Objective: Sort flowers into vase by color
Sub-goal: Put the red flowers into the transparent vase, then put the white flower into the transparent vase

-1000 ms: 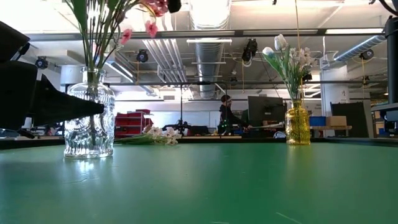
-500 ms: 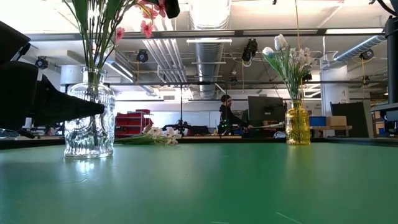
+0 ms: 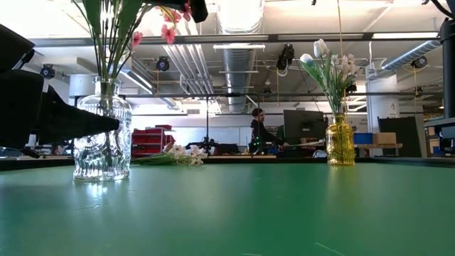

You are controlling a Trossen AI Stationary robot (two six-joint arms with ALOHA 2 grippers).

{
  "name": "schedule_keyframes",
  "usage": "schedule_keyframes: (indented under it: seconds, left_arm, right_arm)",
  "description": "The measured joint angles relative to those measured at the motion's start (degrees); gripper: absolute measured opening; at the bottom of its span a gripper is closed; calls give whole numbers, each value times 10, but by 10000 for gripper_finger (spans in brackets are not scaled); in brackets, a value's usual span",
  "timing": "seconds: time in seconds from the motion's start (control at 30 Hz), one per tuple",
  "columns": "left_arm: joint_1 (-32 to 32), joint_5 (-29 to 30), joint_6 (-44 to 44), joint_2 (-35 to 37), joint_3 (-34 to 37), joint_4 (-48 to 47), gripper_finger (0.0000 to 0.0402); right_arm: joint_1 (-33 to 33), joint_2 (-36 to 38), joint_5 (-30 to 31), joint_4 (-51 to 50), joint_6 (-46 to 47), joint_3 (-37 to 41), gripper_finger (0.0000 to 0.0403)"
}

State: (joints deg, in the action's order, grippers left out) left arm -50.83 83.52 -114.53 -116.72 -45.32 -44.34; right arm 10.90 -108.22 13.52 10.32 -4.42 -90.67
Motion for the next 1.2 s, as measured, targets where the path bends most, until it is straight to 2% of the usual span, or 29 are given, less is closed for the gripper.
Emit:
schedule_keyframes:
  seconds: [0.1,0.23,0.43,0.57,0.8,1.03,1.2]
  left_arm:
    - [-1,-1,0,1,0,0,238]
    - [-1,-6,0,2,0,4,262]
    - [-2,-33,2,2,-4,2,310]
    - [-5,-39,2,2,-9,-1,328]
    - [-12,-41,-2,4,-20,-14,335]
    - [-19,-80,-17,23,-38,-73,335]
    - [-27,-85,-14,45,-39,-89,335]
  right_arm:
    - [1,2,0,-10,5,0,170]
    - [1,10,0,-33,19,0,200]
    - [2,16,0,-44,25,1,221]
    - [4,19,0,-48,25,0,229]
    - [5,30,0,-85,48,0,242]
    - [6,47,0,-124,64,0,246]
    - [6,52,0,-131,72,0,243]
